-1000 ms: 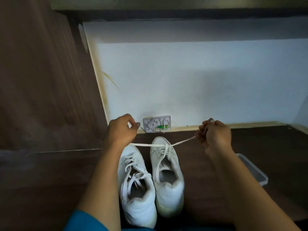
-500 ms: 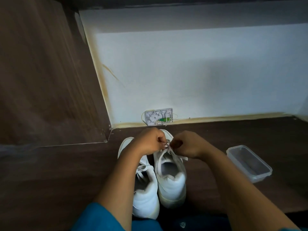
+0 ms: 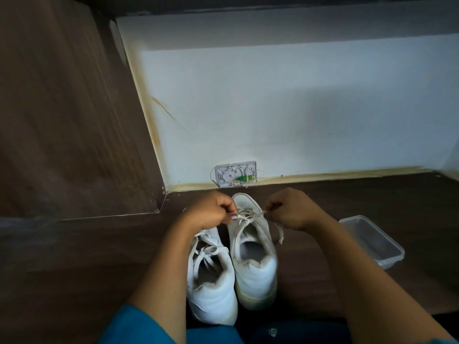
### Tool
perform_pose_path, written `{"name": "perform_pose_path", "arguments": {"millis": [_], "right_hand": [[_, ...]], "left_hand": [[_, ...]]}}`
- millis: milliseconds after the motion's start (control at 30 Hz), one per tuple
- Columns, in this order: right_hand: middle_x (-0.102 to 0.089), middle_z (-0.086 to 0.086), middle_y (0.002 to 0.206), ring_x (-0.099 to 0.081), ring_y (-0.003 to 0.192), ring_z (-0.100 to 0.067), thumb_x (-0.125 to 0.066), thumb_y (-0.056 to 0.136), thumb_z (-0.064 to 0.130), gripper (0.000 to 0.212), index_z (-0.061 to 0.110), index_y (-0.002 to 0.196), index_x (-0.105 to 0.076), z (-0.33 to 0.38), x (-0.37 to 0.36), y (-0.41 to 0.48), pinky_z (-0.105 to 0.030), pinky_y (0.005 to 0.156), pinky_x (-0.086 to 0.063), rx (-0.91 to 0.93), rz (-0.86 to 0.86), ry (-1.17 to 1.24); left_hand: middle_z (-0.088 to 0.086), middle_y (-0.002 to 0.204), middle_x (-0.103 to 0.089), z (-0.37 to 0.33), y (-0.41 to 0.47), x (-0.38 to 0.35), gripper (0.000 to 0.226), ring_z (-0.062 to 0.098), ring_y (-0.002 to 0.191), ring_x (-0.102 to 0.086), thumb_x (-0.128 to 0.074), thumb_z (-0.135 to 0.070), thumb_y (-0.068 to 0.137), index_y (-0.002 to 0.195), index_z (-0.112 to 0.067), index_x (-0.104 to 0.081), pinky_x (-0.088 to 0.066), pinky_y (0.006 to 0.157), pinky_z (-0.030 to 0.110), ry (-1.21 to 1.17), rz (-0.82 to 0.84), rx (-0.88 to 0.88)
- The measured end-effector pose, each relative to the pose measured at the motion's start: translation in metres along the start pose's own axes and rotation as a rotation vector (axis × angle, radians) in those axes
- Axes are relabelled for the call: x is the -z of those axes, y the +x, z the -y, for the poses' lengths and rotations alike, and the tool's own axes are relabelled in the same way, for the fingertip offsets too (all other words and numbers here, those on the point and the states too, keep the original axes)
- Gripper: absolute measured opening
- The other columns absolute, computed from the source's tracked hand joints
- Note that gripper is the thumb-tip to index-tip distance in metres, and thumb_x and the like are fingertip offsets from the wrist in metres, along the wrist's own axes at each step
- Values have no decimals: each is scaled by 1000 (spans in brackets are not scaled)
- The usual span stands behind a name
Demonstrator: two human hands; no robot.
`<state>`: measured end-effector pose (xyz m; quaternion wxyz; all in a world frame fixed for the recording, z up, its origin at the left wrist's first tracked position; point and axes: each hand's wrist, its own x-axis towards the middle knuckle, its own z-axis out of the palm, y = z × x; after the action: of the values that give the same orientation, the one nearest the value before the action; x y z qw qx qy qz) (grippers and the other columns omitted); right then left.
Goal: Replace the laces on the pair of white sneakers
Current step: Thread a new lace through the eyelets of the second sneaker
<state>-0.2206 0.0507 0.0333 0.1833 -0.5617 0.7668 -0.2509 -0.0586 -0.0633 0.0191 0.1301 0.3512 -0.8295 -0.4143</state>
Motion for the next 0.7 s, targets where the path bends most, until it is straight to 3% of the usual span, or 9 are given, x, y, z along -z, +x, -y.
{"name": "perform_pose_path", "arguments": {"millis": [133, 200, 300, 367, 433, 533, 600, 700], "right_hand": [[-53, 2, 55, -45, 45, -7, -52, 84, -3, 27, 8, 61, -58, 8, -8, 1, -16, 43, -37, -168, 34, 670], [-51, 1, 51, -45, 37, -6, -48, 87, 0, 31, 9, 58, -55, 12, -18, 4, -16, 37, -32, -282, 34, 915], [-58, -3, 61, -57, 46, -11, -48, 91, 12, 40, 16, 52, -47, 14, -25, 5, -15, 33, -25, -399, 32, 1278], [-66, -4, 66, -65, 51, -12, -46, 94, 20, 39, 18, 56, -42, 14, -27, 4, -13, 31, -21, -425, 56, 1377], [-67, -3, 62, -66, 50, -11, -41, 98, 23, 36, 16, 63, -44, 13, -28, 4, -12, 31, -20, -402, 76, 1430], [-62, -2, 59, -58, 46, -8, -39, 97, 4, 27, 10, 77, -56, 13, -31, 7, -13, 35, -26, -303, 73, 1354], [-62, -5, 59, -53, 45, -7, -42, 90, -12, 28, 4, 80, -62, 14, -35, 8, -13, 37, -31, -231, 40, 1252], [-63, -7, 54, -50, 39, -7, -48, 86, -16, 30, 5, 81, -68, 15, -40, 8, -14, 35, -30, -204, -33, 1207]], "left_hand": [[-1, 64, -69, -8, 1, -11, 22, 9, 62, -62, -56, 13, 81, 70, -5, -62, -50, 64, 20, -594, -7, 53], [3, 61, -68, -13, 2, -19, 17, 11, 56, -63, -55, 8, 84, 74, -4, -59, -50, 56, 18, -808, -32, 92], [6, 60, -68, -16, 5, -22, 17, 11, 49, -63, -53, -7, 91, 74, -6, -58, -44, 45, 15, -991, -21, 132], [8, 61, -68, -16, 4, -20, 23, 12, 48, -61, -52, -12, 93, 71, -7, -54, -41, 43, 15, -1028, 10, 138], [9, 62, -68, -13, 2, -18, 23, 13, 51, -62, -49, -3, 93, 70, -5, -54, -43, 45, 16, -1023, 34, 103], [10, 63, -68, -8, -1, -17, 30, 15, 55, -65, -45, 18, 85, 73, -1, -63, -49, 49, 16, -979, 21, 51], [12, 59, -66, -7, 0, -18, 34, 15, 52, -65, -47, 22, 81, 68, -1, -69, -50, 48, 17, -969, -13, 39], [13, 58, -64, -11, 1, -24, 25, 17, 45, -61, -53, 20, 79, 69, 1, -63, -47, 42, 19, -954, -45, 8]]}}
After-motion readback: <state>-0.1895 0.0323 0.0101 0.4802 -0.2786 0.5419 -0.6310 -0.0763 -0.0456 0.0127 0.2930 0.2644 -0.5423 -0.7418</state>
